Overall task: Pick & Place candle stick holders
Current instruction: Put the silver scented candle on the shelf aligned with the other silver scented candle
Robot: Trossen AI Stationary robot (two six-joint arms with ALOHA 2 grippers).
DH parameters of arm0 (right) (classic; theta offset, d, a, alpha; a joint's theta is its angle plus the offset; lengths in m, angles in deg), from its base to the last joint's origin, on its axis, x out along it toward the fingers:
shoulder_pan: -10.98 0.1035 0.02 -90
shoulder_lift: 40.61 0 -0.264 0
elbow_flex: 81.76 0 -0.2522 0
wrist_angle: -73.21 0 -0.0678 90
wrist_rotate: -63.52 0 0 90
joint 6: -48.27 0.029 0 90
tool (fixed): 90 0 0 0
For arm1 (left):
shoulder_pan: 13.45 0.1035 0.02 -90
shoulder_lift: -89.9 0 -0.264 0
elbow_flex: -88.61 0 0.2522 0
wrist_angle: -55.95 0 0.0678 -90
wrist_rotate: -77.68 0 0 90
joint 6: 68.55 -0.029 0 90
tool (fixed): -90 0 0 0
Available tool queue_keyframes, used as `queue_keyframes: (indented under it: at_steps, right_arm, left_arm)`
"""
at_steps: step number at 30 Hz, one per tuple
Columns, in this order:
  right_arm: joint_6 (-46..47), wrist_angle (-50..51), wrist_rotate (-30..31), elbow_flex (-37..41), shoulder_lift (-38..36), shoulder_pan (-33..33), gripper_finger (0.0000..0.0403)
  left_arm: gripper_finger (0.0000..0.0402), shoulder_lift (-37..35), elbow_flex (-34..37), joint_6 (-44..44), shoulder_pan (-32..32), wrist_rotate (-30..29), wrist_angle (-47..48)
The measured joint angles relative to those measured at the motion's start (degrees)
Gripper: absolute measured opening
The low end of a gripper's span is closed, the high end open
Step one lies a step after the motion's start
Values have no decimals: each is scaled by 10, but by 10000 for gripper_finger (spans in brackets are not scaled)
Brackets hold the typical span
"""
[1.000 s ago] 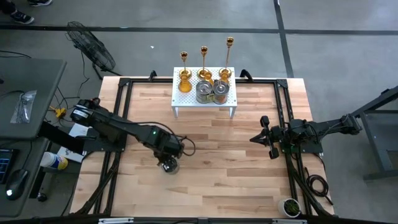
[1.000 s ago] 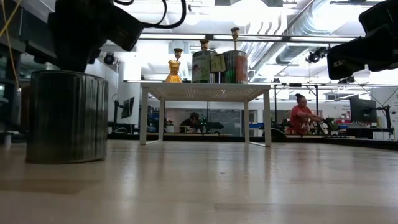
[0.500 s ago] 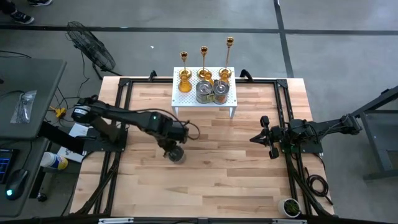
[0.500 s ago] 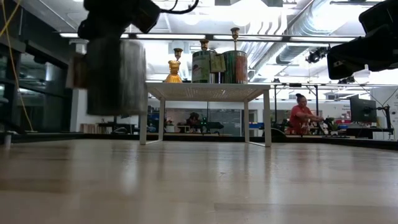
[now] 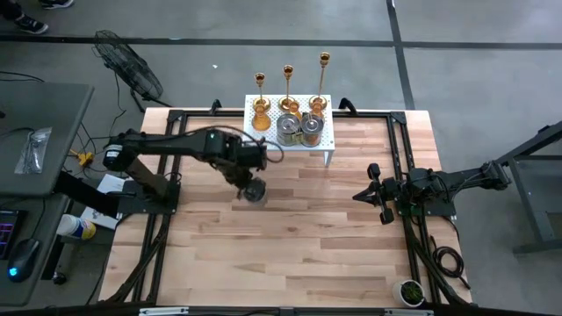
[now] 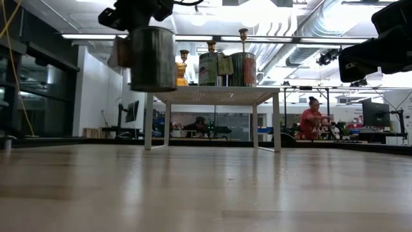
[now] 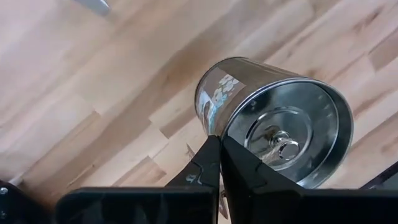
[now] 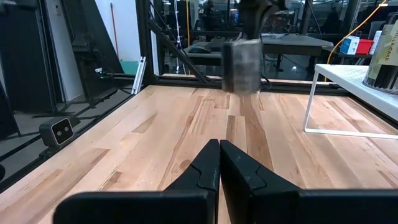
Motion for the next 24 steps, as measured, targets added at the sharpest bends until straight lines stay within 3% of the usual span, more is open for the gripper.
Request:
queue_keyframes:
  at_steps: [12,24]
  right_arm:
    - [0,0,0,0,0,0,3]
    - [0,0,0,0,0,0,3]
  left_arm:
    - [0,0,-102,-18,86,-42,52]
    - [0,4,-113,-46,164,-45,40]
